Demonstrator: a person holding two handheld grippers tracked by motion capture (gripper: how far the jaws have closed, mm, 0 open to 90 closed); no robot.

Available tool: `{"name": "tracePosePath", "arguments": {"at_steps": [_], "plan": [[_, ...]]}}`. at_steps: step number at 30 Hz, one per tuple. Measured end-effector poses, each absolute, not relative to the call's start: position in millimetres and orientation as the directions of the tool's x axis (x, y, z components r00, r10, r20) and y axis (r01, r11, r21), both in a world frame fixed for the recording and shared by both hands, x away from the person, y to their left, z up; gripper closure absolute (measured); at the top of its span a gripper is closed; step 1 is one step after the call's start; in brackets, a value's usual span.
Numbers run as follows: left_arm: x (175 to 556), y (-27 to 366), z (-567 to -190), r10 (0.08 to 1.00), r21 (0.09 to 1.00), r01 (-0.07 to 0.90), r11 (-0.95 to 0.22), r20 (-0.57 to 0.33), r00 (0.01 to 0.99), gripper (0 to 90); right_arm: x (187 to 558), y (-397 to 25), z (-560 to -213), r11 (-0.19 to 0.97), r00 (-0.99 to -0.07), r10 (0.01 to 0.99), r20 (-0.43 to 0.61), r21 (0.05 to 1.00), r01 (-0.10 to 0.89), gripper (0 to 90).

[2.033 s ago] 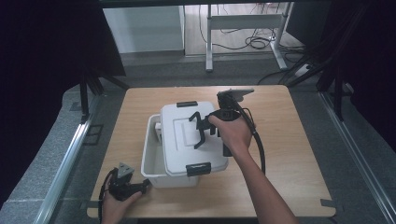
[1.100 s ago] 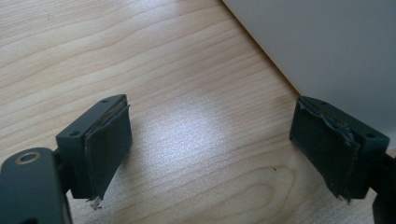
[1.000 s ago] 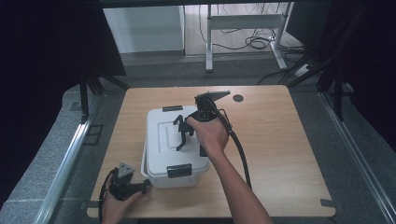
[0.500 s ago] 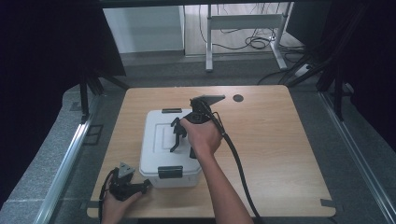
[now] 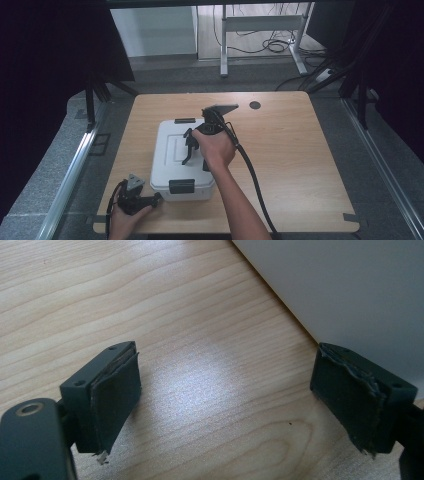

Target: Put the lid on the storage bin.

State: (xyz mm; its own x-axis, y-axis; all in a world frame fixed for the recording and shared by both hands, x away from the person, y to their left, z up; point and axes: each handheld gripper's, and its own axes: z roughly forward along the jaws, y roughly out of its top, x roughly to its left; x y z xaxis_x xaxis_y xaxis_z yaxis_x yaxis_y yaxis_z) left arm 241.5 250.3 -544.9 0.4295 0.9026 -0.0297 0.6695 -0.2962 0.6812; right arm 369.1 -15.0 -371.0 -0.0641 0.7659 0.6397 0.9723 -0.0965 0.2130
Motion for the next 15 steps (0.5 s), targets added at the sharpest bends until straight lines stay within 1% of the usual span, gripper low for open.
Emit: {"name": "tracePosePath", "arguments": {"at_steps": [4, 6, 8, 9, 10, 12, 15], "plan": [[241, 250, -545, 0.902, 0.681, 0.669, -0.296, -0.03, 0.43, 12.6, 370, -16, -372, -0.089, -0.072, 0.756, 0.65, 0.21, 0.974, 82.7], [241, 250, -545, 0.902, 0.681, 0.67, -0.296, -0.031, 0.43, 12.6, 370, -16, -372, -0.077, -0.087, 0.756, 0.649, 0.219, 0.973, 80.6], [242, 250, -545, 0.902, 0.681, 0.669, -0.297, -0.031, 0.431, 12.6, 370, -16, -371, -0.059, -0.113, 0.762, 0.638, 0.243, 0.968, 76.6], [241, 250, -545, 0.902, 0.681, 0.669, -0.297, -0.031, 0.431, 12.6, 369, -17, -371, -0.054, -0.125, 0.758, 0.64, 0.252, 0.966, 74.1], [241, 250, -545, 0.902, 0.681, 0.669, -0.297, -0.031, 0.431, 12.6, 369, -18, -370, -0.054, -0.138, 0.747, 0.65, 0.267, 0.962, 69.5], [242, 250, -545, 0.902, 0.681, 0.669, -0.297, -0.031, 0.431, 12.6, 367, -21, -368, -0.048, -0.162, 0.736, 0.657, 0.29, 0.956, 65.4], [241, 250, -545, 0.902, 0.681, 0.669, -0.297, -0.03, 0.431, 12.6, 363, -27, -364, -0.049, -0.211, 0.715, 0.667, 0.349, 0.936, 53.3]]}}
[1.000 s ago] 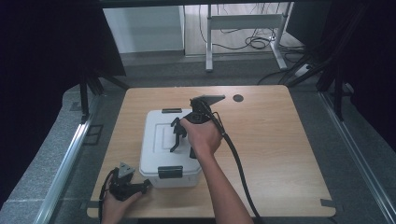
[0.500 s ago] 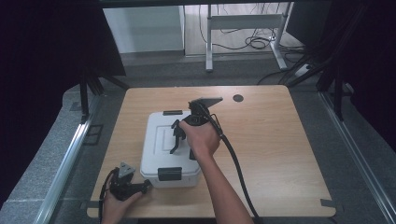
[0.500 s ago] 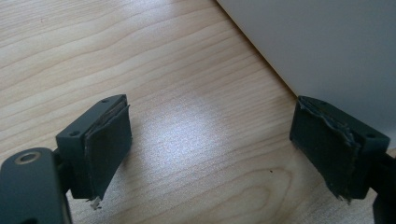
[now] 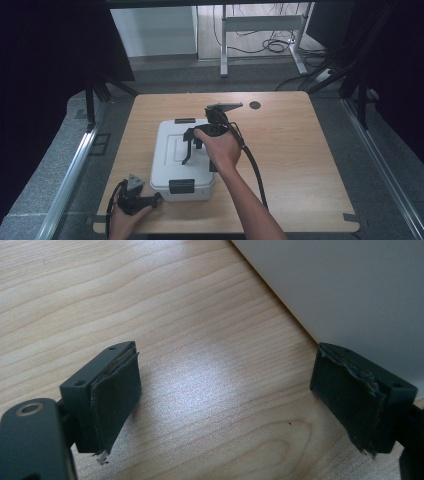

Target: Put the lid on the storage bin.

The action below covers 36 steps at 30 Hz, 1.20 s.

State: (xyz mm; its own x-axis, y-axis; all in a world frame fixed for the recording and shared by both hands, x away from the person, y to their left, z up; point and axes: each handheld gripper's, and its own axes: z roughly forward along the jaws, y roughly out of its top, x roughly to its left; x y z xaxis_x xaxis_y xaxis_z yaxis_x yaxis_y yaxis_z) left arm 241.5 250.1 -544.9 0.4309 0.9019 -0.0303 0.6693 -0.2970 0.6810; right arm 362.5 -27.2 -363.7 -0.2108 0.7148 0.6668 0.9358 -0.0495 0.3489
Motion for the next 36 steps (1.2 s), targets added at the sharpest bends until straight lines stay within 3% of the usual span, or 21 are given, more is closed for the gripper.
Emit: {"name": "tracePosePath", "arguments": {"at_steps": [7, 17, 24, 36], "plan": [[241, 250, -545, 0.902, 0.681, 0.669, -0.297, -0.03, 0.431, 12.6, 350, -49, -363, -0.01, -0.361, 0.695, 0.622, 0.511, 0.86, 43.7], [241, 250, -545, 0.902, 0.681, 0.67, -0.297, -0.03, 0.431, 12.6, 329, -90, -364, 0.009, -0.47, 0.66, 0.587, 0.619, 0.786, 39.6], [241, 250, -545, 0.902, 0.681, 0.669, -0.297, -0.03, 0.431, 12.6, 312, -132, -378, -0.021, -0.483, 0.657, 0.579, 0.654, 0.756, 37.3], [241, 250, -545, 0.902, 0.683, 0.668, -0.296, -0.03, 0.43, 12.6, 288, -210, -418, -0.106, -0.428, 0.666, 0.611, 0.646, 0.756, 35.7]]}}
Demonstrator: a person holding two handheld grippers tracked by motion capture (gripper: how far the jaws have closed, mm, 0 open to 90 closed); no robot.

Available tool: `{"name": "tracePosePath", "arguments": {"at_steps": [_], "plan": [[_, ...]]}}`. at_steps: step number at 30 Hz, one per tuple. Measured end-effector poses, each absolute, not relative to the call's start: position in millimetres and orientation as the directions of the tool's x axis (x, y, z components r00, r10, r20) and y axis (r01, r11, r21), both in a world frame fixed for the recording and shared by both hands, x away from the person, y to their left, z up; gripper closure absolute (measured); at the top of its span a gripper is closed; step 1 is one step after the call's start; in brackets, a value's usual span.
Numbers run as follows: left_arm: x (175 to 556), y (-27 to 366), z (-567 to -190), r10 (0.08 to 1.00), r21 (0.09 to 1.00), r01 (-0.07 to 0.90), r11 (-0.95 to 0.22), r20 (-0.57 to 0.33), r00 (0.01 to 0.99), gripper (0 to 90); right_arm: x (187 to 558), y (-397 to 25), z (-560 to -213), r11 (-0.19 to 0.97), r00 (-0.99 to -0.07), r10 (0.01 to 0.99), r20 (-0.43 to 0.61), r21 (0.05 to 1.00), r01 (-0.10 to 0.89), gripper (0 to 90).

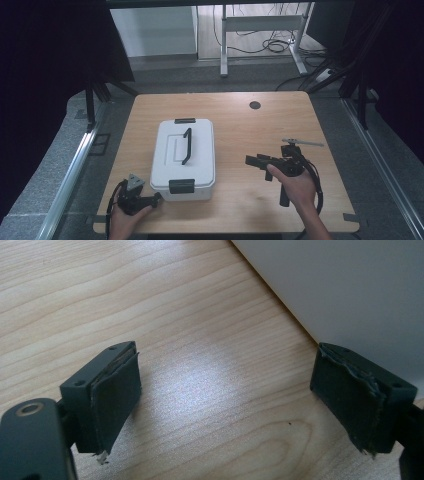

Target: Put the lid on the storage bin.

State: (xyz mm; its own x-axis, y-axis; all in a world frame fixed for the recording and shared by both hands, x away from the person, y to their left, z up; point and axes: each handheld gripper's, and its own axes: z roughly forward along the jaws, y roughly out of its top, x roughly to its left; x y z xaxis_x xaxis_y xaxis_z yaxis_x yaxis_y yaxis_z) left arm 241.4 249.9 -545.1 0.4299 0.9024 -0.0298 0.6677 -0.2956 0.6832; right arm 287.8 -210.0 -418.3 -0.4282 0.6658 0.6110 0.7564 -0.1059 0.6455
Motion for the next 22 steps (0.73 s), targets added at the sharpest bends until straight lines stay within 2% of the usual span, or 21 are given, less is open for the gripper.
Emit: {"name": "tracePosePath", "arguments": {"at_steps": [11, 22], "plan": [[241, 250, -545, 0.902, 0.683, 0.668, -0.296, -0.03, 0.43, 12.6, 279, -256, -447, -0.166, -0.347, 0.691, 0.634, 0.606, 0.778, 35.5], [241, 250, -545, 0.902, 0.683, 0.668, -0.296, -0.029, 0.43, 12.7, 278, -265, -458, -0.198, -0.313, 0.68, 0.663, 0.577, 0.793, 35.5]]}}
